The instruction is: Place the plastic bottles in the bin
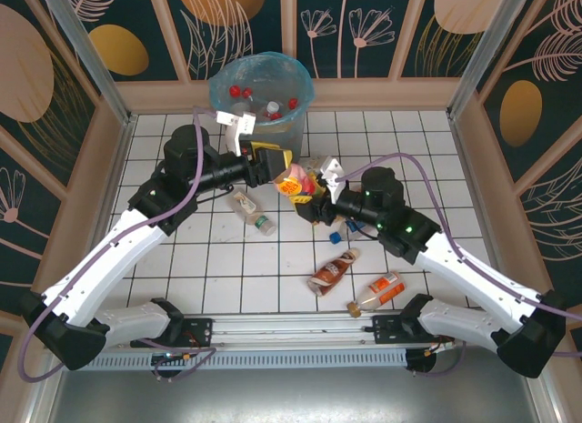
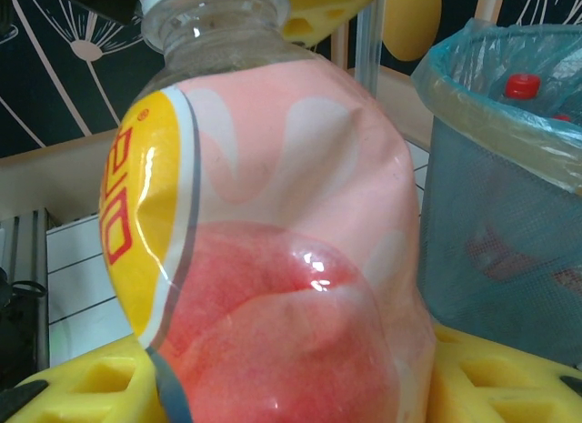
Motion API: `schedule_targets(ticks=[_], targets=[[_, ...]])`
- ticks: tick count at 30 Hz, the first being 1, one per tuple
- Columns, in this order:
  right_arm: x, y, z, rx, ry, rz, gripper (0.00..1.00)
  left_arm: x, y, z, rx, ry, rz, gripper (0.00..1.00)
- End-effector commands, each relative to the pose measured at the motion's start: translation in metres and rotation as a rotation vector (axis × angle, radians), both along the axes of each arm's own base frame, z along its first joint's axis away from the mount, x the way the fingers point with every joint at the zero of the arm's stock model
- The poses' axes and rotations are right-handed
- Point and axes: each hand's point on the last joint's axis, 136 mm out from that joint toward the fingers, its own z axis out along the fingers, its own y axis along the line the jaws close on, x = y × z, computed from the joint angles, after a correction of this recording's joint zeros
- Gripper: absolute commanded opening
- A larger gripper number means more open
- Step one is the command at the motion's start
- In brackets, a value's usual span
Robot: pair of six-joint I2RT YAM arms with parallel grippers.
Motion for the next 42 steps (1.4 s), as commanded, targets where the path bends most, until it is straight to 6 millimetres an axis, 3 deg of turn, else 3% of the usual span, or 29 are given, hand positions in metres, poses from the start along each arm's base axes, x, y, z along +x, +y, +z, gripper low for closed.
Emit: schedule_targets(ticks=[1,5,9,12,18,23,26,31,34,37,42], targets=[[0.002,0.003,0.013,0.046,-0.007,0.009,0.41,-0.005,0.001,0.004,-0.002,-0.035,-0.019,0.49],[0.005,0.002,0.013,0.047,0.001,-0.003,0.41,0.0,0.005,-0.003,0.034,-0.036,0.017,0.48],[0.007,0.004,0.013,0.051,0.018,-0.003,0.41,0.003,0.008,-0.01,0.057,-0.037,0.04,0.56],[0.007,0.006,0.013,0.052,0.028,0.005,0.41,0.007,0.012,-0.014,0.068,-0.04,0.072,0.56],[0.009,0.008,0.012,0.045,0.038,0.008,0.41,0.007,0.012,-0.013,0.067,-0.053,0.071,0.37],[0.011,0.007,0.015,0.053,0.037,-0.004,0.41,0.007,0.013,-0.014,0.072,-0.052,0.077,0.45],[0.01,0.007,0.017,0.057,0.036,-0.005,0.42,0.008,0.016,-0.011,0.074,-0.068,0.089,0.27],[0.01,0.006,0.031,0.084,0.019,-0.013,0.51,0.019,0.03,0.015,0.045,-0.129,0.203,0.02],[0.011,0.004,0.047,0.12,-0.002,-0.031,0.71,0.027,0.038,0.041,0.011,-0.175,0.27,0.0],[0.014,-0.001,0.067,0.159,-0.031,-0.071,0.85,0.034,0.043,0.068,-0.015,-0.22,0.321,0.0],[0.021,-0.017,0.101,0.216,-0.089,-0.169,0.99,0.047,0.053,0.112,-0.044,-0.293,0.42,0.0]])
